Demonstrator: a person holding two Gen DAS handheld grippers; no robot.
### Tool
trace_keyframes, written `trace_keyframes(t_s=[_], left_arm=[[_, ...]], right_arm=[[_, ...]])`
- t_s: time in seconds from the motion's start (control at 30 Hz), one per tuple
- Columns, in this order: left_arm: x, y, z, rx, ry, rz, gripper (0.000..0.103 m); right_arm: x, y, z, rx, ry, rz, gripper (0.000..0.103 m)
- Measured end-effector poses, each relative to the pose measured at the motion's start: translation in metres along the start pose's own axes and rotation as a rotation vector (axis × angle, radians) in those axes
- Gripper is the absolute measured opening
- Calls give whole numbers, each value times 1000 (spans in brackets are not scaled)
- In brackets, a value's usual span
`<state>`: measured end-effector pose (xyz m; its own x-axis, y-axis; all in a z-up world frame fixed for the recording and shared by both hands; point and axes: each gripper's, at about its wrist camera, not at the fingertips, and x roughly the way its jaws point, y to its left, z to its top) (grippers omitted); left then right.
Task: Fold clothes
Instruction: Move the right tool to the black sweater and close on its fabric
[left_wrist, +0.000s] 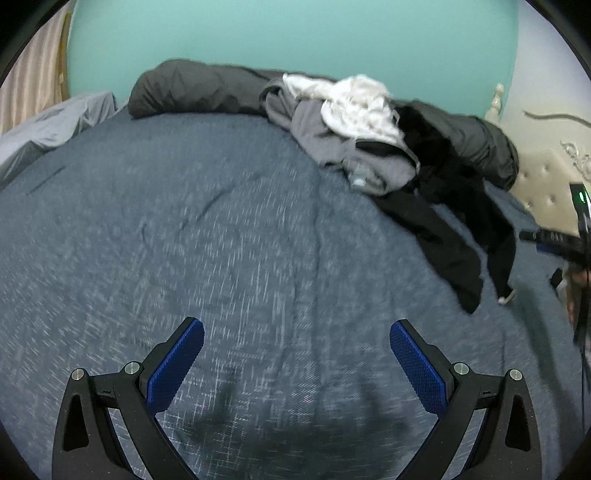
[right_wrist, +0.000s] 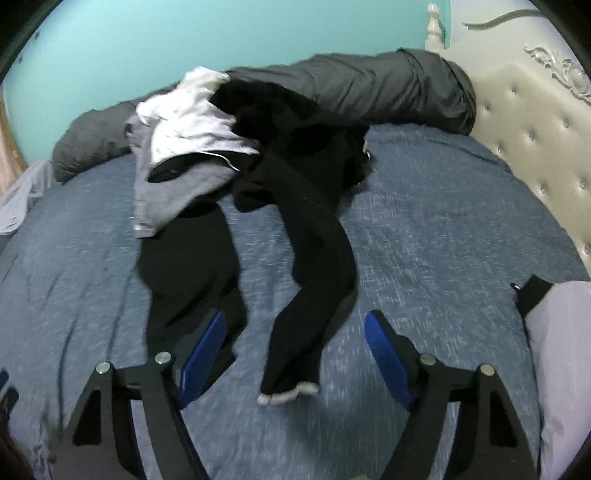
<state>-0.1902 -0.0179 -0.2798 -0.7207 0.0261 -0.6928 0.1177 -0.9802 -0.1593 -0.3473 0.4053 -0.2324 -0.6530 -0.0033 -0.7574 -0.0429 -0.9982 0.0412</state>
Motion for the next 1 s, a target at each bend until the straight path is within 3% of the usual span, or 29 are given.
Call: trace_keyframes(t_s=[0.27,0.4,0.5,0.57,0.7,1.0], left_arm=[[3,18,-4,-76,-24,-3,103],[6,19,-5,-76,-16,-23,103],[7,20,-4,-84,-14,-29,103],[8,22,-4,-85,-22,-24,103],[8,26,-6,-97,-20,-18,103],[-4,28,-5,-90,-55,-23,103]], right_arm=[[73,1,32,-46,2,-84,73],[97,0,44,-20,13,-85,44],[111,2,48,-35,41,-88,14],[110,4,49,-20,30,-63,7],[94,20,41,-23,2,37,5],[-1,112,-4,-156,-53,355,4]])
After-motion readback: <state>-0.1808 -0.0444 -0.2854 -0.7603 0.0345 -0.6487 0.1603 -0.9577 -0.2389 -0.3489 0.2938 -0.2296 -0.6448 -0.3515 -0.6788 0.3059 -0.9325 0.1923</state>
